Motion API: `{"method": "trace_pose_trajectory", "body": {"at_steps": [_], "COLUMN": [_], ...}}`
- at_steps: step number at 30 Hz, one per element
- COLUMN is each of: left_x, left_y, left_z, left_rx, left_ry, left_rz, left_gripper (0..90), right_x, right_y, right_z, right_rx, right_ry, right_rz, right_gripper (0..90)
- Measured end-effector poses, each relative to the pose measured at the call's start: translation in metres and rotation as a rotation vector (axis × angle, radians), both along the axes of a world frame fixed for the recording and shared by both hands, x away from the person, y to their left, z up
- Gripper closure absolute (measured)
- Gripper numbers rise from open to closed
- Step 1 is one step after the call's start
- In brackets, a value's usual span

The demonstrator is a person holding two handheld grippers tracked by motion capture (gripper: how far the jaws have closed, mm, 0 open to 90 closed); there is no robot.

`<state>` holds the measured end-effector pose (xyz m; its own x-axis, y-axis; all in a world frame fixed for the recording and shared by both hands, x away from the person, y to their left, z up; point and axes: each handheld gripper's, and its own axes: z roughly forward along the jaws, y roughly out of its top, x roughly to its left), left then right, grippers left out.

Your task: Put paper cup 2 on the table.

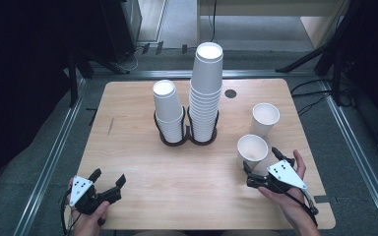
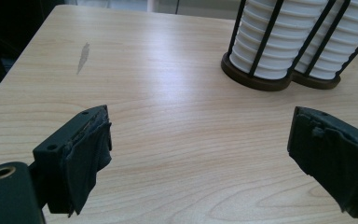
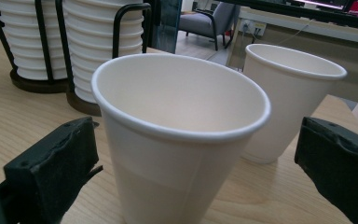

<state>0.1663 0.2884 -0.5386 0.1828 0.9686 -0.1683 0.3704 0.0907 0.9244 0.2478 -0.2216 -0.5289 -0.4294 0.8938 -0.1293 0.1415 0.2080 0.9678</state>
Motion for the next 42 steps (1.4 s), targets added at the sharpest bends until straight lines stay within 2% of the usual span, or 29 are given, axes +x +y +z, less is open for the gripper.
{"method": "trace_pose_trajectory", "body": {"at_steps": [16,19,27,35,42], "left_x": [0.0,-0.001,-0.001,-0.004,-0.004], "left_y": [0.01,0.013,0.02,0.028,0.036], "left_z": [-0.005,-0.006,-0.007,-0.009,-0.012], "left_rx": [0.02,0.024,0.012,0.016,0.025], "left_ry": [0.016,0.02,0.024,0.028,0.042], "left_rz": [0.029,0.033,0.046,0.067,0.086], "left_gripper": [6.3,6.3,6.3,6.3,6.3], "right_x": [-0.019,-0.023,-0.03,-0.031,-0.033], "right_y": [-0.035,-0.042,-0.065,-0.086,-0.101], "right_z": [0.003,0.001,-0.007,-0.008,-0.013], "right_rx": [0.006,0.029,0.039,0.073,0.056], "right_ry": [-0.014,-0.006,0.0,0.001,0.016], "right_rz": [-0.03,-0.04,-0.1,-0.178,-0.234], "right_gripper": [0.0,0.0,0.0,0.0,0.0]}}
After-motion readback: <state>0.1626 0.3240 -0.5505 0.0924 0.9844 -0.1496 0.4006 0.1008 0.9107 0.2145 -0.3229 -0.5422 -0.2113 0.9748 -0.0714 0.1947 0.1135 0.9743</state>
